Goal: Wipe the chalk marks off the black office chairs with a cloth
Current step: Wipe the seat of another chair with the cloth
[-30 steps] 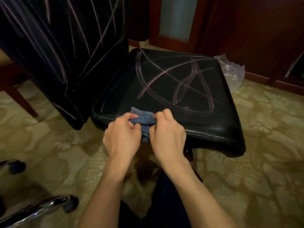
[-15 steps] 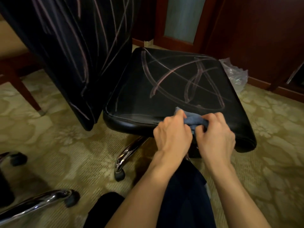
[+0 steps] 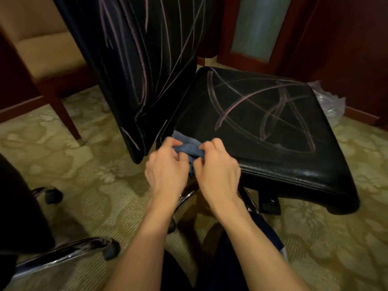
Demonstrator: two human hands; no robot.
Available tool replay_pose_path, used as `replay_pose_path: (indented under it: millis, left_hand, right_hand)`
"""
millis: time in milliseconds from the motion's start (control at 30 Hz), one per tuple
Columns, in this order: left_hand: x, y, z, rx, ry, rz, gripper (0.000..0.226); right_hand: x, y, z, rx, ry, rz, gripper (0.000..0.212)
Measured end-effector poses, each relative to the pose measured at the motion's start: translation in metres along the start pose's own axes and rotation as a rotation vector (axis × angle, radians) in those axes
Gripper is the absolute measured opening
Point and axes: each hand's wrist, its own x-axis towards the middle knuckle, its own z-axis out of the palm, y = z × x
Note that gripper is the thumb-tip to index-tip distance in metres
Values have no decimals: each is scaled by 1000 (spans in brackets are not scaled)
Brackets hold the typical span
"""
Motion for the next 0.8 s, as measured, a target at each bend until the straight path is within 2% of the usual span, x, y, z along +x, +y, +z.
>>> replay_pose_path:
  millis: [167, 267, 333, 433, 600, 800]
  left_hand:
    - [-48, 47, 36, -110, -180, 125, 20]
    - [-53, 52, 39, -81, -214, 137, 18]
    - [-44, 44, 31, -43, -171, 146, 17]
    - [-25, 18, 16, -78, -56, 42, 19]
    - [10, -37, 0, -187, 172, -42, 23]
    - [38, -58, 5, -284, 219, -98, 16]
  right_hand:
    - [-22, 63, -31, -58, 199, 221, 15]
    - [-26, 68, -36, -73, 183, 258, 16]
    - [-19, 59, -35, -96, 116, 198, 18]
    - [-6, 32, -21, -82, 24, 78, 20]
    - [16, -26, 28, -44, 12, -114, 16]
    - [37, -54, 49, -84, -16, -186, 23]
